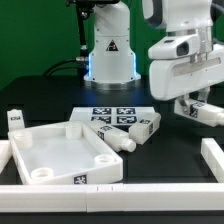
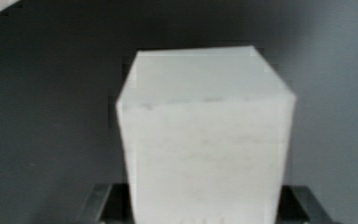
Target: Assemble desk
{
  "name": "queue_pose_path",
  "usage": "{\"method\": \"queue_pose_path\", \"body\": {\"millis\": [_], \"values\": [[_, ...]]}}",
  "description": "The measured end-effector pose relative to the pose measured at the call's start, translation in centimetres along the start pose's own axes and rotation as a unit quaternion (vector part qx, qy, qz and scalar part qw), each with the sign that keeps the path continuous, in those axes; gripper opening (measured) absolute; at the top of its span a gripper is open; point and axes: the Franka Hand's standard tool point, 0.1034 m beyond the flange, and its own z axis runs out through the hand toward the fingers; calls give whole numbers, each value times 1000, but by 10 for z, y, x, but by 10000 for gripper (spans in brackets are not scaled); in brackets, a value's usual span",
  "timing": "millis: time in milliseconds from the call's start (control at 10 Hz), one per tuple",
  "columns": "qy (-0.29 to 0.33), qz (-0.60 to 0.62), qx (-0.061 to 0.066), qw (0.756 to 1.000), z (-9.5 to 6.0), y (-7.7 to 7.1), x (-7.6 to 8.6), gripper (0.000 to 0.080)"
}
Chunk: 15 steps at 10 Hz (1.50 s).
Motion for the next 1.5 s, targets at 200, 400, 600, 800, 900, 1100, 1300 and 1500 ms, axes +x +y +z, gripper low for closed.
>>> {"method": "queue_pose_path", "body": {"millis": [200, 400, 600, 800, 900, 1100, 1300, 1500], "values": [[11, -73, -23, 997, 4, 47, -1, 284], [34, -23, -34, 999, 5, 38, -10, 284], [44, 98, -37, 994, 6, 5, -28, 284], [5, 192, -16, 981, 8, -10, -33, 284], [34, 173, -27, 984, 5, -10, -23, 284], [27, 174, -26, 984, 7, -11, -27, 284], [25, 263, -22, 964, 11, -22, -29, 284], [23, 317, -20, 948, 17, -29, -33, 284]]}}
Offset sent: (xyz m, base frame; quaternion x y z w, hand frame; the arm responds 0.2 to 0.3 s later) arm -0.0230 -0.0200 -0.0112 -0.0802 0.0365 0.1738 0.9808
